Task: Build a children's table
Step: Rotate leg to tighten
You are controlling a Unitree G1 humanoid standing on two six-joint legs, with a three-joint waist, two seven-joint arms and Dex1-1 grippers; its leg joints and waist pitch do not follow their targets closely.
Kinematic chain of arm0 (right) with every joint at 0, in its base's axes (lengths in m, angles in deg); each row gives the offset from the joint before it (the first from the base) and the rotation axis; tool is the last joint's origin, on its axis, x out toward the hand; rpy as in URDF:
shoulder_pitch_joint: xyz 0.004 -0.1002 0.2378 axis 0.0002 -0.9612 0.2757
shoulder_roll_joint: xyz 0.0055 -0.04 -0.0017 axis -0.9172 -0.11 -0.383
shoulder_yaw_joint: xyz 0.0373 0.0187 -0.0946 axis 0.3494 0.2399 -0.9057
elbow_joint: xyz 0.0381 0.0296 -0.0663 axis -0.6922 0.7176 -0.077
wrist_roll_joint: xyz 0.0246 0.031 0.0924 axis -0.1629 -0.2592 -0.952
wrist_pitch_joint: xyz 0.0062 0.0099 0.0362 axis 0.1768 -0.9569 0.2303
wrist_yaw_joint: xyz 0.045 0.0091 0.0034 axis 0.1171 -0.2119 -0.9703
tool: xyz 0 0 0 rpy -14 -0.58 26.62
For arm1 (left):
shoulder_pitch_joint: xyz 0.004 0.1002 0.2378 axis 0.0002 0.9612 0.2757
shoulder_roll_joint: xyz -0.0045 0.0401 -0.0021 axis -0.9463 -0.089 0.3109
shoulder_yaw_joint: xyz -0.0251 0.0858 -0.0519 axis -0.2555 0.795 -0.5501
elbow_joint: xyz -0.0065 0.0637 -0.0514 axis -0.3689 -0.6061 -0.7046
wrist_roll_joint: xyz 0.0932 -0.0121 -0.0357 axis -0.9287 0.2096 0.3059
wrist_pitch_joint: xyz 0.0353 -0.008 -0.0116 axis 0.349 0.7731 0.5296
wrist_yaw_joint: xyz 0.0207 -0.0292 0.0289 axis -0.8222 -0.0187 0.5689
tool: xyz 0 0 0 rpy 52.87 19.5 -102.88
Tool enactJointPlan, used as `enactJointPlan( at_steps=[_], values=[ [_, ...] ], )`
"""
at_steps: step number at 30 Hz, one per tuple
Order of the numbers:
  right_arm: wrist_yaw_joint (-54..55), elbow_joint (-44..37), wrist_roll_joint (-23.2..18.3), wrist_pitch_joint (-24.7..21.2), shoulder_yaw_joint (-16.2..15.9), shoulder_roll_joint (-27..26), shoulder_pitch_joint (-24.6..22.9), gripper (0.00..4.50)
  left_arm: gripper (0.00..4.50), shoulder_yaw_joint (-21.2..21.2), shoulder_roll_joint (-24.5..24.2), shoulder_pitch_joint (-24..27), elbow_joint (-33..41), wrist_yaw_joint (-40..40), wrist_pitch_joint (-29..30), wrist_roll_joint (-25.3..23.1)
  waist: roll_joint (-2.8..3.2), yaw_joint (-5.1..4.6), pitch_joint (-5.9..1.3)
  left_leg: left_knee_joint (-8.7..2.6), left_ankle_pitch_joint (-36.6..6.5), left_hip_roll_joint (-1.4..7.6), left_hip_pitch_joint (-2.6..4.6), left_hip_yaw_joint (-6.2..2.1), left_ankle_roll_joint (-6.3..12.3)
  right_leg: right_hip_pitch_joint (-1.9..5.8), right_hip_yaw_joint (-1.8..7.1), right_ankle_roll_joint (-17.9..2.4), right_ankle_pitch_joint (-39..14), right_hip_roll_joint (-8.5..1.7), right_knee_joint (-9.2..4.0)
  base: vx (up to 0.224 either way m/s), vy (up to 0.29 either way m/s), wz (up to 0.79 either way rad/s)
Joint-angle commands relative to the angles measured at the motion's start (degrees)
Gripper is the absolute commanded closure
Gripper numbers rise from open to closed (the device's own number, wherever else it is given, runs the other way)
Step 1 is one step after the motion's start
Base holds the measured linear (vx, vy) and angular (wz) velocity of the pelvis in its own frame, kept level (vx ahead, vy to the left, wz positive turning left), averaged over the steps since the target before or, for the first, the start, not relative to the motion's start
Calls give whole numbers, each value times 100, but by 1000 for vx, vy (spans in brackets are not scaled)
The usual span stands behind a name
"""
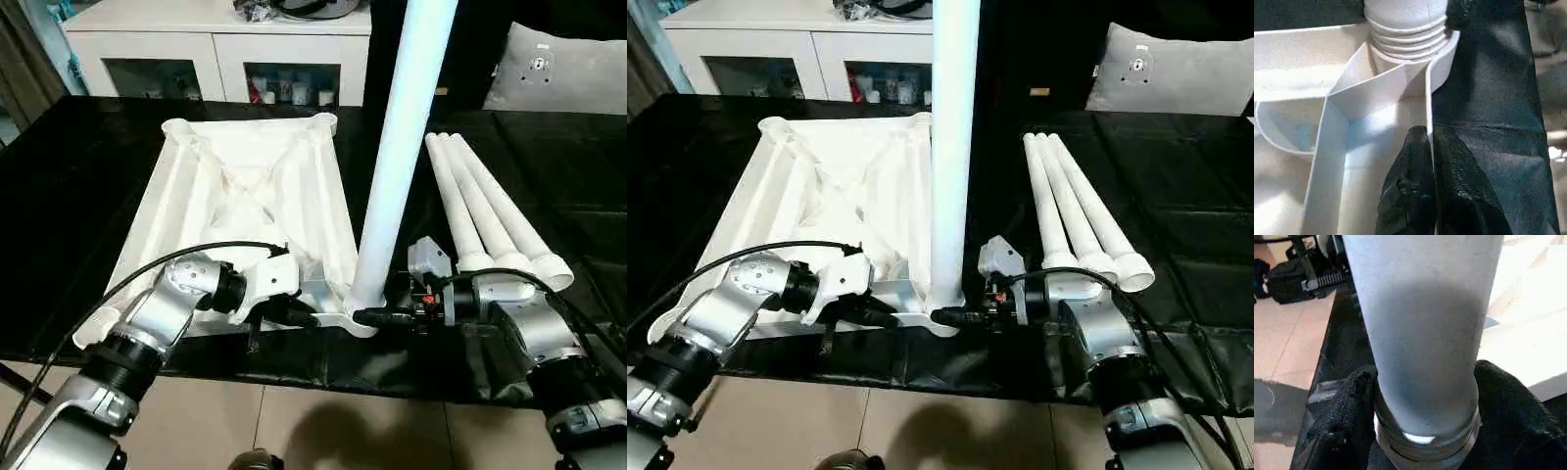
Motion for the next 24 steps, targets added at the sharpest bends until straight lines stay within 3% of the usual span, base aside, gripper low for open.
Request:
enactJointPlan(
  at_steps=[1,2,4,5,8,10,13,15,16,20,21,24],
  values=[
    [368,-183,-160,-364,-34,-332,-105,185,450,-13,244,97,231,368,341,33,-58,-13,-395,-409,-1191,357,154,-111,344,196,242,-1509,-572,-418,-395,0,0,0],
    [1077,-111,5,-440,-20,-696,-138,185,450,-248,589,146,375,1047,794,65,-45,-52,-366,-439,-1256,373,153,-116,270,169,255,-1523,-616,-414,-389,0,0,0],
    [1729,5,127,-523,24,-1044,-123,185,450,-448,906,175,493,1629,1189,93,-61,-103,-348,-465,-1515,356,173,-130,80,170,255,-1462,-1068,-431,-427,0,0,0],
    [2069,103,167,-547,72,-1228,-81,185,450,-528,1057,175,534,1910,1338,78,-76,-151,-320,-483,-1732,329,162,-149,-15,184,253,-1341,-1518,-444,-478,0,0,0],
    [2760,356,126,-667,267,-1646,74,186,450,-605,1353,179,655,2430,1554,-22,-96,-251,-310,-504,-2009,310,170,-168,-124,183,258,-1086,-2101,-452,-552,0,0,0],
    [3226,507,98,-781,397,-1923,186,186,450,-673,1620,175,780,2889,1723,-124,-78,-298,-311,-505,-1962,322,179,-159,-130,146,279,-1097,-1933,-442,-553,0,0,0],
    [3518,530,192,-803,444,-2033,209,186,450,-688,1752,192,883,3122,1789,-226,-88,-311,-329,-493,-1810,315,167,-151,-60,164,279,-1101,-1667,-431,-547,0,0,0],
    [3747,514,361,-757,426,-2094,189,186,450,-652,1866,213,992,3309,1851,-350,-78,-316,-351,-484,-1510,315,145,-143,23,179,270,-1159,-1154,-409,-506,0,0,0],
    [3726,477,439,-632,378,-2088,119,130,450,-567,1918,227,1053,3376,1846,-441,-97,-311,-370,-468,-1373,315,139,-135,90,196,265,-1197,-926,-413,-486,0,0,0],
    [3711,343,446,-531,434,-1997,-16,116,450,-538,1912,237,1091,3407,1979,-389,-66,-302,-381,-435,-1029,305,128,-117,332,216,246,-1318,-368,-405,-454,0,0,0],
    [3675,315,436,-519,448,-1969,-41,88,450,-551,1901,238,1087,3408,1993,-371,-77,-304,-376,-438,-1058,309,134,-115,342,217,245,-1331,-392,-404,-463,0,0,0],
    [3544,226,407,-464,456,-1863,-98,71,450,-557,1849,242,1066,3342,1951,-336,-64,-298,-374,-448,-1130,316,137,-117,320,222,243,-1333,-469,-407,-470,0,0,0]
  ],
)
